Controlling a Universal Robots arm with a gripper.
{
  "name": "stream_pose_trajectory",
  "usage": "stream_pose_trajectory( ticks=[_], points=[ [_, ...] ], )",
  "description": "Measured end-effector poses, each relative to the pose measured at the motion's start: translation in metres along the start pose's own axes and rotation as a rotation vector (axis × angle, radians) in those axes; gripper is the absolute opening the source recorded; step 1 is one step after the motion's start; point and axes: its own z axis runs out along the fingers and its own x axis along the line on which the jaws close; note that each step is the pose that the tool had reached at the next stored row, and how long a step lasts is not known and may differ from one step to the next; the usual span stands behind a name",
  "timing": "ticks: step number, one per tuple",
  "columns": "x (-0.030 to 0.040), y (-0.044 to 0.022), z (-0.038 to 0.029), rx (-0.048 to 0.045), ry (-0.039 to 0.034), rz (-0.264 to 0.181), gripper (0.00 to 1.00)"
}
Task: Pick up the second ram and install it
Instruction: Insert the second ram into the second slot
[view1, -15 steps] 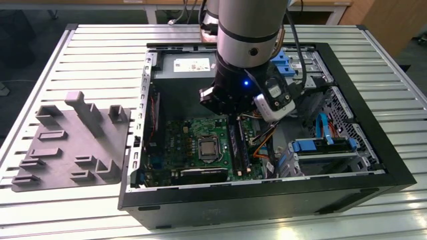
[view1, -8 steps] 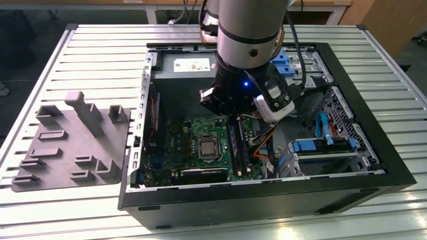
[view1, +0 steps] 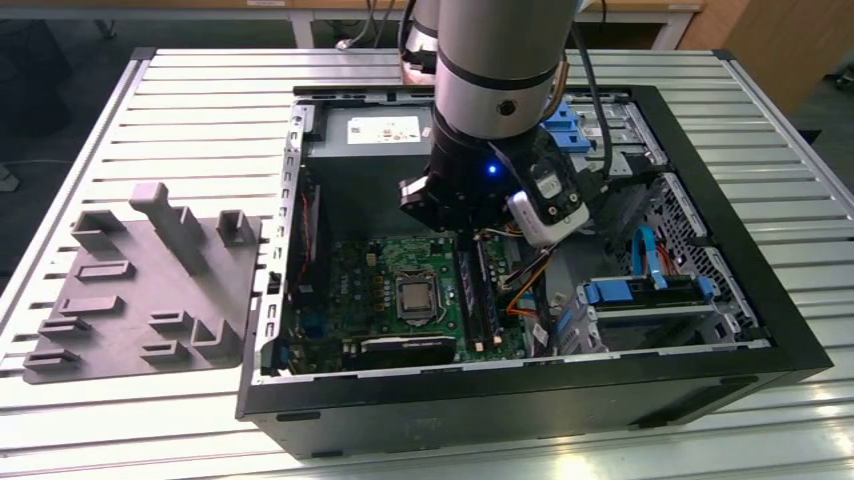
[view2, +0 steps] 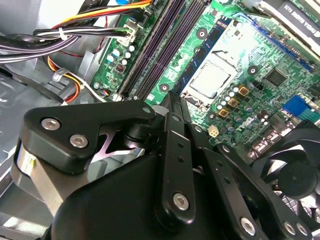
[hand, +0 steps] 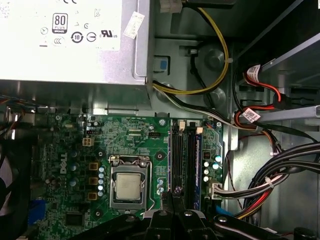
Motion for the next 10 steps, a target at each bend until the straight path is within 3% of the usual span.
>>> stream_pose_trajectory(
  ticks=[10],
  points=[
    [-0.0015,-0.0002,0.0024,0.0001,-0.0005,0.008,0.11]
  ],
)
